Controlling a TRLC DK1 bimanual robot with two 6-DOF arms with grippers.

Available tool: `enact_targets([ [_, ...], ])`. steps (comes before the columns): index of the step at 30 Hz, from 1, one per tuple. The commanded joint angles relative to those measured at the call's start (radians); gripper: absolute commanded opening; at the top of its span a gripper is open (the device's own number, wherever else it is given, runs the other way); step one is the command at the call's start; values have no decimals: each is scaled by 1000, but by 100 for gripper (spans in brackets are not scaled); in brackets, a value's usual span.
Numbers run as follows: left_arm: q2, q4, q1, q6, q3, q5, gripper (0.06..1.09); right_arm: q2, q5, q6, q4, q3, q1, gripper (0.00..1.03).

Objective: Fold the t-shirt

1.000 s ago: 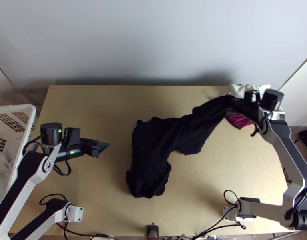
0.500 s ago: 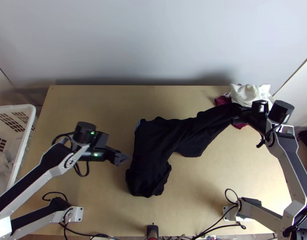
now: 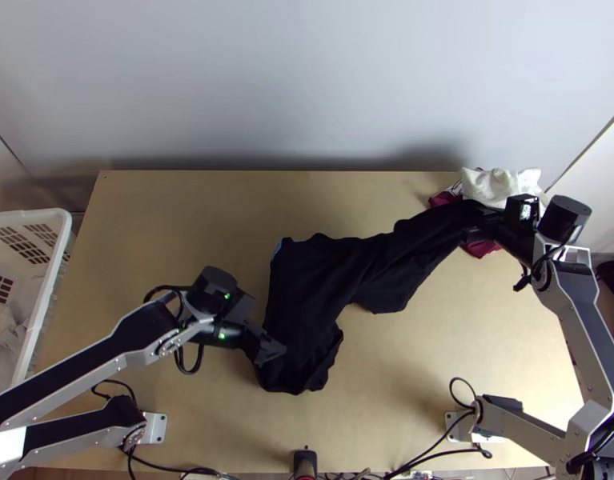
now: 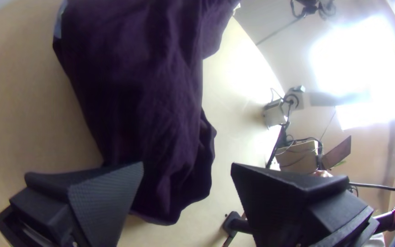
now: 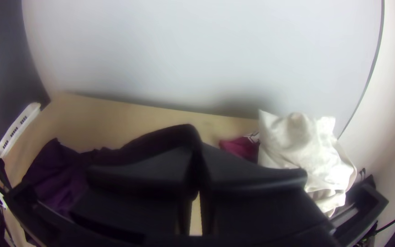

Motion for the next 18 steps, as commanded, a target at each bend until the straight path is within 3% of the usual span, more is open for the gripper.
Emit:
enact_targets([
  [1,-47,-7,-91,42,-75,-53,99,9,0,29,1,25,12,3],
  [13,36,102,-152,101,-159,-268,99,10,-1,109,-19,92,41,3],
  [18,69,170,-175,101,-187,-308,99,12,-1,113,-33,122,42,3],
])
